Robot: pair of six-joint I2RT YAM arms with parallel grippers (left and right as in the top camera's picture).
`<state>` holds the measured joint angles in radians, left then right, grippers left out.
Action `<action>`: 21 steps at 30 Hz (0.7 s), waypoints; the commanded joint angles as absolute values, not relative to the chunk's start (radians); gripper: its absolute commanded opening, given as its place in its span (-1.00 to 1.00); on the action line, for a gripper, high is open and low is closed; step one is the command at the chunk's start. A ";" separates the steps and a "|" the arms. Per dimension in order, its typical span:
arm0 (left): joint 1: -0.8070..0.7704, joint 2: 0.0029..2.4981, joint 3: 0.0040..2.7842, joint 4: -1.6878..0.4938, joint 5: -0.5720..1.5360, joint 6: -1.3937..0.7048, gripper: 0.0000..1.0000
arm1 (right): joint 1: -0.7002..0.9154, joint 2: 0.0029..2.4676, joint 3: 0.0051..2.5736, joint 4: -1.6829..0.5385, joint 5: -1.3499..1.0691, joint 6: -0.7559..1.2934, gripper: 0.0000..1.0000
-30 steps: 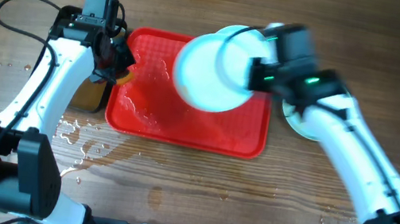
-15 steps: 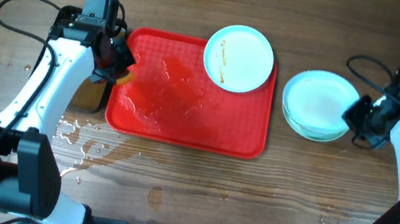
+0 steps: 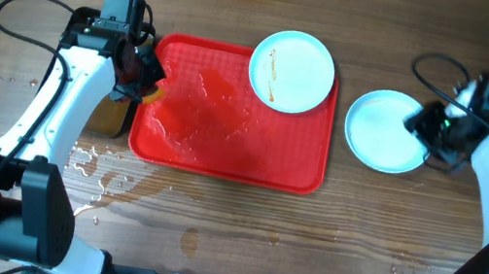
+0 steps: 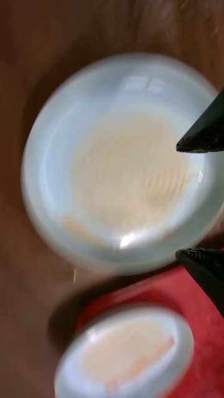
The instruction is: Clean dirty plates on tray and stack at the side
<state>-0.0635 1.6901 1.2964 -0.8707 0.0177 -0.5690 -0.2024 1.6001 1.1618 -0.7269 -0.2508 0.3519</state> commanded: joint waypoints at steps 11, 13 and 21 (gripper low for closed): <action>-0.064 1.668 1.312 -0.864 0.027 -0.554 -0.92 | 0.178 2.063 1.602 -0.772 -0.219 0.448 -0.17; -0.064 1.668 1.312 -0.864 0.027 -0.554 -0.92 | 0.195 2.118 1.616 -0.776 -0.131 0.471 -0.28; -0.065 1.668 1.311 -0.868 0.026 -0.554 -0.92 | 0.241 2.151 1.615 -0.789 -0.110 0.445 -0.75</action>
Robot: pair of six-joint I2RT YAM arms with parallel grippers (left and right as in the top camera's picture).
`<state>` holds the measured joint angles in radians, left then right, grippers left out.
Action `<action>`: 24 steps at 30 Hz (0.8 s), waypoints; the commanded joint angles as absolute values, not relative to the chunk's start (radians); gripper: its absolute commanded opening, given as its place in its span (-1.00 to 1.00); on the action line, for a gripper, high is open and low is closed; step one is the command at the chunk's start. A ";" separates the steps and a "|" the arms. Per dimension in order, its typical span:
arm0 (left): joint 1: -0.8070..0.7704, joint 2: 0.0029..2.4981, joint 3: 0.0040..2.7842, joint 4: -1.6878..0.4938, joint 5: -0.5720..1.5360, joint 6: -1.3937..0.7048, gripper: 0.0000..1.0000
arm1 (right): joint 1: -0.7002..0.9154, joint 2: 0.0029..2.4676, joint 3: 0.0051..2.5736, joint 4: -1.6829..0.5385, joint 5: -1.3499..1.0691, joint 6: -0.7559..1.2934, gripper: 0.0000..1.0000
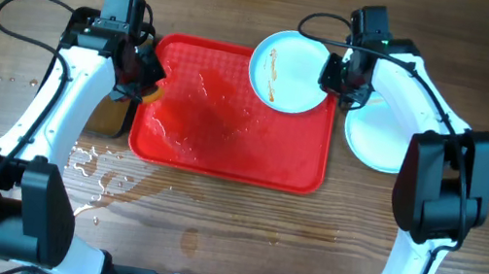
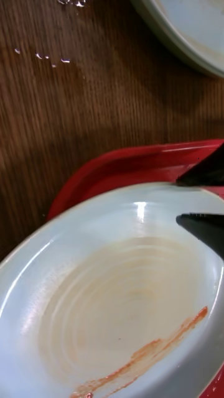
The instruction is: Clean dirty plates on tray and stack at the side
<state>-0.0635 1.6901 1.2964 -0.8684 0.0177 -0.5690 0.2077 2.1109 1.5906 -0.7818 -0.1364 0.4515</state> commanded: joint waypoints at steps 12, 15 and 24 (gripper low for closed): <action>-0.065 1.668 1.311 -0.867 0.027 -0.554 -0.92 | 0.425 2.193 1.615 -0.941 -0.114 0.418 -0.91; -0.065 1.668 1.311 -0.867 0.026 -0.554 -0.92 | 0.470 2.193 1.615 -0.989 -0.186 0.368 -0.92; -0.065 1.668 1.311 -0.862 0.026 -0.554 -0.92 | 0.643 2.191 1.618 -1.046 -0.262 0.299 -0.91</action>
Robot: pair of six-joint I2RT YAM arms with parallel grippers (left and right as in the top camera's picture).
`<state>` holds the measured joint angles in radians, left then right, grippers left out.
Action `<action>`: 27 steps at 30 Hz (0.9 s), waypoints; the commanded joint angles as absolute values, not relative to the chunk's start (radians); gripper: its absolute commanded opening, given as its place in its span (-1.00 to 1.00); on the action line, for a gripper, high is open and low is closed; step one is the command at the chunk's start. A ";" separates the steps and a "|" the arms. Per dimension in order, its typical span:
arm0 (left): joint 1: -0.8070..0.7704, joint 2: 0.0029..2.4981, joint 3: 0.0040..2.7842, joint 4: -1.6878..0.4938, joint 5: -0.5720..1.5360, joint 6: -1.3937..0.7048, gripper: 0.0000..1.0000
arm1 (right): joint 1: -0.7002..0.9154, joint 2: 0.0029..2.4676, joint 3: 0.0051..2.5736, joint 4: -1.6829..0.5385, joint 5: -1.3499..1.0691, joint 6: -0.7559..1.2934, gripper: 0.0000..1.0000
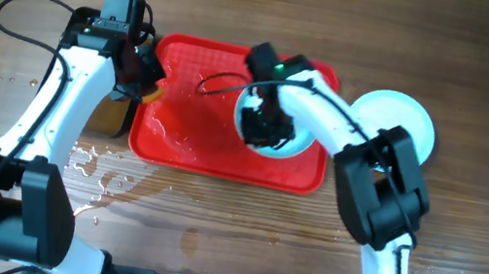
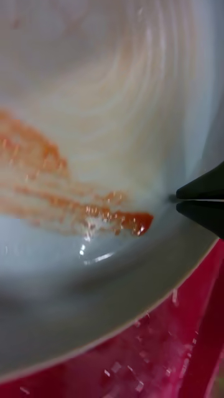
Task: Clean dirty plates on tray and stack at the side
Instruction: 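Grasp the last plate rim with the right gripper and drag it left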
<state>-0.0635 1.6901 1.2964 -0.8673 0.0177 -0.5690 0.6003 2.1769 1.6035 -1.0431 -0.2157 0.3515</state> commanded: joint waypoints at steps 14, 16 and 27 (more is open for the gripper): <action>-0.073 1.668 1.311 -0.856 0.027 -0.553 -0.92 | 0.375 2.033 1.656 -1.203 -0.321 0.318 -0.89; -0.088 1.668 1.309 -0.843 0.027 -0.553 -0.92 | 0.323 2.033 1.613 -1.210 -0.321 0.316 -0.78; -0.236 1.674 1.309 -0.698 0.030 -0.414 -0.92 | 0.321 2.038 1.394 -1.022 -0.341 0.323 -0.25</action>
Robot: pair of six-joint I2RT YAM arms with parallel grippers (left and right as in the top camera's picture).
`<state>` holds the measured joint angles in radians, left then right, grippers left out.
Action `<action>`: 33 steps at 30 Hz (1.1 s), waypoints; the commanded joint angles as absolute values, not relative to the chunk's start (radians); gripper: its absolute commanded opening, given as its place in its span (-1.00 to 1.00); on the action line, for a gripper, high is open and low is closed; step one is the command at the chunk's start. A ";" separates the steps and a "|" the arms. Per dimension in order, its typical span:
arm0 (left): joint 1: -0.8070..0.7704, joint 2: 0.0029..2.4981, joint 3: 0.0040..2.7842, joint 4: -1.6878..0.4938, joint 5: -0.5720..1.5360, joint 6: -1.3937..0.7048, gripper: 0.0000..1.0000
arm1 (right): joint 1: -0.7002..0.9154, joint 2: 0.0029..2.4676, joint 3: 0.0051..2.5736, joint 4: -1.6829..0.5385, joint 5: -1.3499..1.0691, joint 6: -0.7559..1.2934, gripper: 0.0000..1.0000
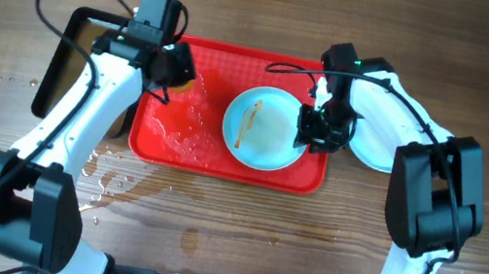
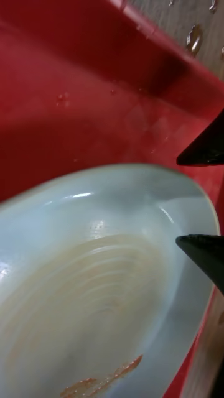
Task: Clean dirty plates on tray and stack at the side
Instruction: 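Grasp the last plate rim with the right gripper and drag it left, then bring the sponge with the left gripper onto the last plate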
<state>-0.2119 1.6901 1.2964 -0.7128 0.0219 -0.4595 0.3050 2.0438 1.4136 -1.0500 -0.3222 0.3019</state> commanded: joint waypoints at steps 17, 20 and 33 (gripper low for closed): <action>-0.241 1.820 1.309 -0.699 0.046 -0.414 -0.92 | 0.392 2.040 1.393 -0.583 -0.388 0.295 -0.49; -0.241 1.828 1.309 -0.699 0.061 -0.414 -0.92 | 0.394 2.055 1.393 -0.605 -0.395 0.328 -0.35; -0.241 1.829 1.309 -0.684 0.064 -0.415 -0.92 | 0.416 2.155 1.393 -0.610 -0.469 0.456 -0.70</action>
